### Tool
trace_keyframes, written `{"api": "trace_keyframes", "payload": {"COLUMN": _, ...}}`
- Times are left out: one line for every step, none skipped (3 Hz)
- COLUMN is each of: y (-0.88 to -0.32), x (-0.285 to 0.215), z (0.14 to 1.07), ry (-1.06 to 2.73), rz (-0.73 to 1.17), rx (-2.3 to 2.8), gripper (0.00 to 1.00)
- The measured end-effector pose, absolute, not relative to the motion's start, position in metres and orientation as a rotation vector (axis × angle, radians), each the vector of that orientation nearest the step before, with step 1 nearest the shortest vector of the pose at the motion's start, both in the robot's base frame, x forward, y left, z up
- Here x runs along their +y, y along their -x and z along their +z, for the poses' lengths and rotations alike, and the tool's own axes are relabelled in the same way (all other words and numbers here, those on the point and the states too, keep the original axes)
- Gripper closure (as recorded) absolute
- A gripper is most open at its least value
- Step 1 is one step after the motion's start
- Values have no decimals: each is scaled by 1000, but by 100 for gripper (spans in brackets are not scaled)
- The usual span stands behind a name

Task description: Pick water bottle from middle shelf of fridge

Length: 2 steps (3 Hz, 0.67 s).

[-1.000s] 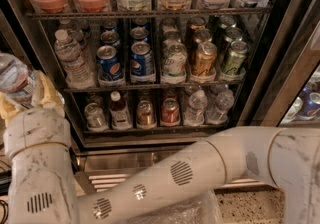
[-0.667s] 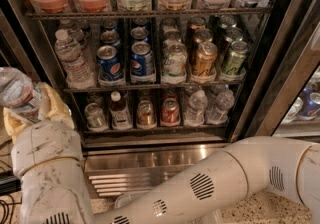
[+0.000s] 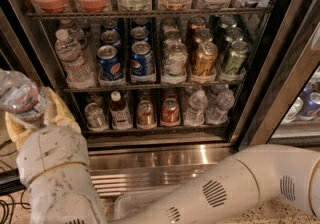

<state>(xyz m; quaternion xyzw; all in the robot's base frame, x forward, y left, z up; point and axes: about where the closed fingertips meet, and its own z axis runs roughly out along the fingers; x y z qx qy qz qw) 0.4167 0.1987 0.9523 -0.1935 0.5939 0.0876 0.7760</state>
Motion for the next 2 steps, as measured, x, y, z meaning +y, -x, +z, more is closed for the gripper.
{"api": "trace_keyframes", "payload": {"y": -394, "x": 174, "z": 957, "ry": 447, "rz": 237, "rx": 1301, "gripper": 100}}
{"api": "trace_keyframes", "payload": {"y": -375, "x": 113, "z": 961, "ry": 443, "rz": 277, "rx": 1325, "gripper": 100}}
